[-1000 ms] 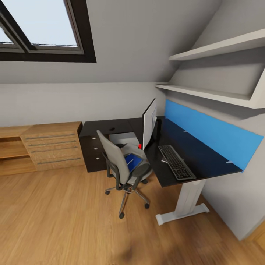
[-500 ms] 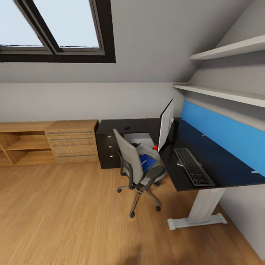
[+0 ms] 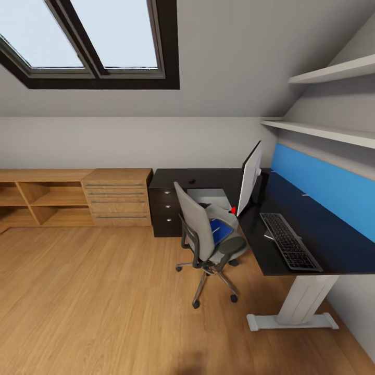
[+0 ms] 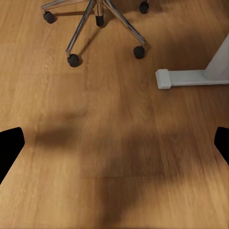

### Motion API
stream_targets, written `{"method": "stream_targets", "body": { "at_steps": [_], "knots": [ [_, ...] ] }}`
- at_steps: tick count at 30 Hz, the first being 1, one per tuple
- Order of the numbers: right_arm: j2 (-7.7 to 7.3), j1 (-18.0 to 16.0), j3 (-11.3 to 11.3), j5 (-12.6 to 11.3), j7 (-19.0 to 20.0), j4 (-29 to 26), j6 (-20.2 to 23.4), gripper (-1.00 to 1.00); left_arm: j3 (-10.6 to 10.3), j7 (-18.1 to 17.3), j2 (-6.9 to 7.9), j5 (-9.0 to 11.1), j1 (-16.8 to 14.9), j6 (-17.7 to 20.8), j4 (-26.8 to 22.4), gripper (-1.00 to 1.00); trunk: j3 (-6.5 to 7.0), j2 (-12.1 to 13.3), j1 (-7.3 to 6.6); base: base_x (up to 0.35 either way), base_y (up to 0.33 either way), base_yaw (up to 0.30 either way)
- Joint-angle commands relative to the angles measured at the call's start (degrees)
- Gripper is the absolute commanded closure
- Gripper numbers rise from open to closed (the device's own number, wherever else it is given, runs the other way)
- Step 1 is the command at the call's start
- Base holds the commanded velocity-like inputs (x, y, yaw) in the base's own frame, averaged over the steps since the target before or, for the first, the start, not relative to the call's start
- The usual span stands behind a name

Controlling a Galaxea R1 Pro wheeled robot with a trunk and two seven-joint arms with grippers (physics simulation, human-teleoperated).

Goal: In the bedroom, organize the workspace by keeping the computer under the desk, ensuring the monitor is on the desk, placing the keyboard on the desk next to the monitor, placing the mouse on the desk next to the keyboard, moving the folder from the swivel chair onto the desk next to the mouse, stacking the notebook on top of the folder with the pen on top of the notebook, and positioning the swivel chair next to the desk.

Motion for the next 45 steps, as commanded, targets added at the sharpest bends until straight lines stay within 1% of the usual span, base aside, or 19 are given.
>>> {"method": "stream_targets", "body": {
  "at_steps": [1,2,4,5,6,9,45],
  "knots": [
    [0.01,-0.04,-0.04,0.11,-0.18,0.03,-0.16,-1.0,0.21,-0.02,0.02,0.36,-0.03,-0.16,-0.36,-1.0,-0.07,-0.04,0.0,0.0,0.0,0.017],
    [-0.01,-0.04,0.01,0.13,-0.14,0.03,-0.18,-1.0,1.19,-0.09,0.12,0.41,-0.03,-0.16,-1.35,-1.0,-0.07,-0.04,0.0,0.0,0.0,0.007],
    [-0.02,-0.04,0.02,0.13,-0.13,0.03,-0.19,-1.0,1.79,-0.1,0.15,0.44,-0.03,-0.14,-1.61,-1.0,-0.07,-0.04,0.0,0.0,0.0,0.005],
    [-0.02,-0.04,0.05,0.14,-0.12,0.03,-0.19,-1.0,2.92,-0.12,0.15,0.48,-0.03,-0.05,-1.87,-1.0,-0.07,-0.04,0.0,0.0,0.0,0.002],
    [-0.01,-0.04,0.06,0.14,-0.12,0.03,-0.2,-1.0,3.46,-0.13,0.12,0.49,-0.03,-0.02,-1.97,-1.0,-0.25,-0.45,0.22,0.0,0.0,0.0],
    [0.01,-0.04,0.07,0.14,-0.14,0.03,-0.2,-1.0,3.84,-0.13,0.17,0.5,-0.03,0.0,-2.03,-1.0,-0.79,-1.65,0.88,0.0,0.0,0.0],
    [0.14,-0.04,0.08,0.14,-0.25,-0.04,-0.31,-1.0,4.03,0.11,0.1,0.33,-0.03,0.37,-1.97,-1.0,-7.36,-16.09,8.79,0.0,0.0,0.0]
  ]
}}
